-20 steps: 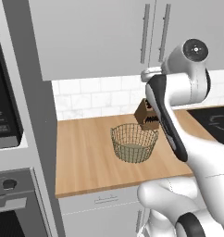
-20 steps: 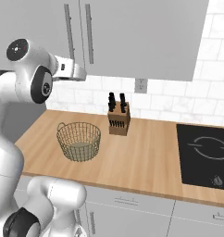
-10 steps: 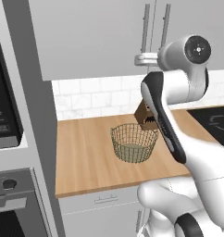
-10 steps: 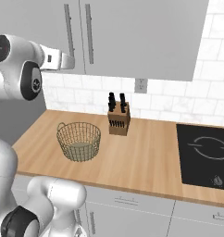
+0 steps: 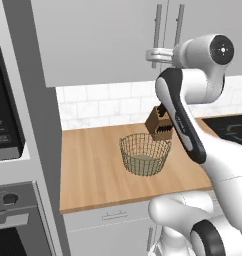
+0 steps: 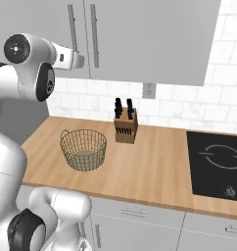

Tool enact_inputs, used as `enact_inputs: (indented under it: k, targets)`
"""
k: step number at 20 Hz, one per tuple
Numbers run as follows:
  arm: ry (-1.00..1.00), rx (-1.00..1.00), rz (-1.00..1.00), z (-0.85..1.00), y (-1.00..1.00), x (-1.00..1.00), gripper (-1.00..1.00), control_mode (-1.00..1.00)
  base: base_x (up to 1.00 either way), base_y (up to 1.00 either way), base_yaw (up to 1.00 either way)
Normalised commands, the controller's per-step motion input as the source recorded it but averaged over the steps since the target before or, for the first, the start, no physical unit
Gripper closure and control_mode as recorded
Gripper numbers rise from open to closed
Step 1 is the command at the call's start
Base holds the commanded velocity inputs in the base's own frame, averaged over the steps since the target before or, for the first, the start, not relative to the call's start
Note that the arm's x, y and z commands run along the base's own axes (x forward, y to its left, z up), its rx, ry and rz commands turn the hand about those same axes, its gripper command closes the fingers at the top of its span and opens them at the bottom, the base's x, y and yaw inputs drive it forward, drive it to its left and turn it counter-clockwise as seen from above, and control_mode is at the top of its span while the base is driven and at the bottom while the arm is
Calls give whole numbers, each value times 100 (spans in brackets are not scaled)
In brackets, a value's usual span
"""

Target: Open the cabinet, pick up the bread from the cabinet and place it in the basket. Then move the basket to the dining counter.

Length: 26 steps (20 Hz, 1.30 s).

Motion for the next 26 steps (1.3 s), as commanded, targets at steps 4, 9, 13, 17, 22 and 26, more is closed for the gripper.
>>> enact_inputs:
  k: [4, 9, 13, 17, 22, 26]
  targets:
    - [-2, 1, 3, 2, 0, 56, -100, -100, 0, 0, 0]
    - [0, 0, 3, 0, 0, 66, -100, -100, 0, 0, 0]
    - [0, 0, 0, 0, 0, 61, -100, -100, 0, 0, 0]
    - [0, 0, 0, -1, 0, 63, -100, -100, 0, 0, 0]
    - [0, 0, 0, -12, 0, 62, -100, -100, 0, 0, 0]
    - [0, 0, 1, -22, 1, 61, -100, -100, 0, 0, 0]
